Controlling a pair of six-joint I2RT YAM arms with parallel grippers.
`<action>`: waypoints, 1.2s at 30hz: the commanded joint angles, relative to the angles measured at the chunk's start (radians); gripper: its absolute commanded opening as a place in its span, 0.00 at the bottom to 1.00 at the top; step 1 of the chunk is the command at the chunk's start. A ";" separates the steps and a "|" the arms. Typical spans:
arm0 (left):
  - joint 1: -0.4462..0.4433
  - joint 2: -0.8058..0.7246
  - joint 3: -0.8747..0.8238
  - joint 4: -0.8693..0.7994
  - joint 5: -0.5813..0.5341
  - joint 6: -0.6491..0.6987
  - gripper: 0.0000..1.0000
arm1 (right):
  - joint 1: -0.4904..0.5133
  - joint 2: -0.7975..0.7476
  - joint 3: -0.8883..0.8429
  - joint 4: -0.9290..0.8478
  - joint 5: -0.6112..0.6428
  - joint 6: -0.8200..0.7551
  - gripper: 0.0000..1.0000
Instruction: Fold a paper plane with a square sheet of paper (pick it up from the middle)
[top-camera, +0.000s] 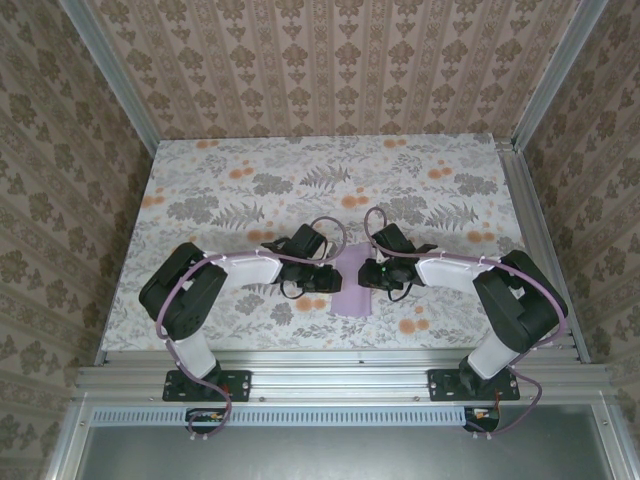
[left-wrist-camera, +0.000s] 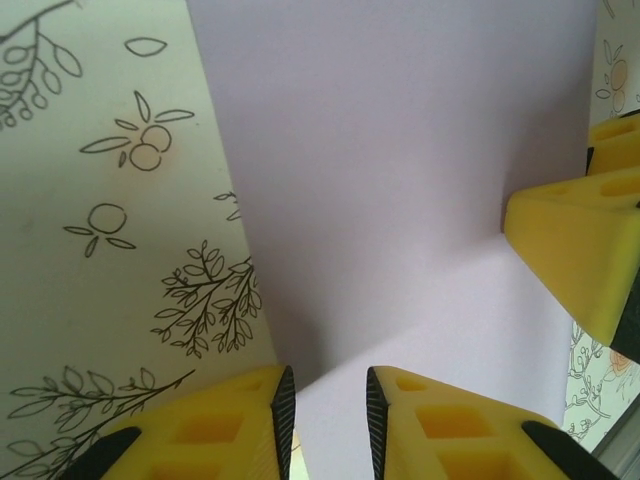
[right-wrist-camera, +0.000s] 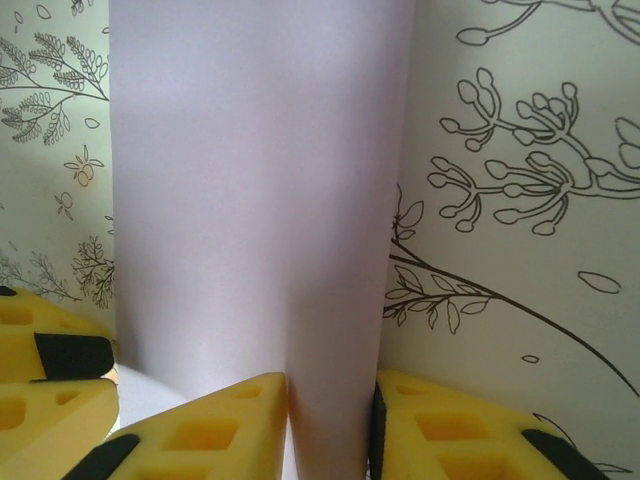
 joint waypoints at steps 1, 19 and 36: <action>0.015 -0.039 0.036 -0.051 0.005 0.035 0.29 | -0.012 -0.003 -0.012 -0.035 0.013 -0.017 0.28; 0.041 -0.045 0.061 -0.084 0.019 0.053 0.29 | -0.081 -0.056 -0.093 0.095 -0.172 -0.019 0.21; 0.043 -0.039 0.033 -0.050 0.054 0.030 0.23 | -0.084 -0.038 -0.143 0.307 -0.310 0.096 0.23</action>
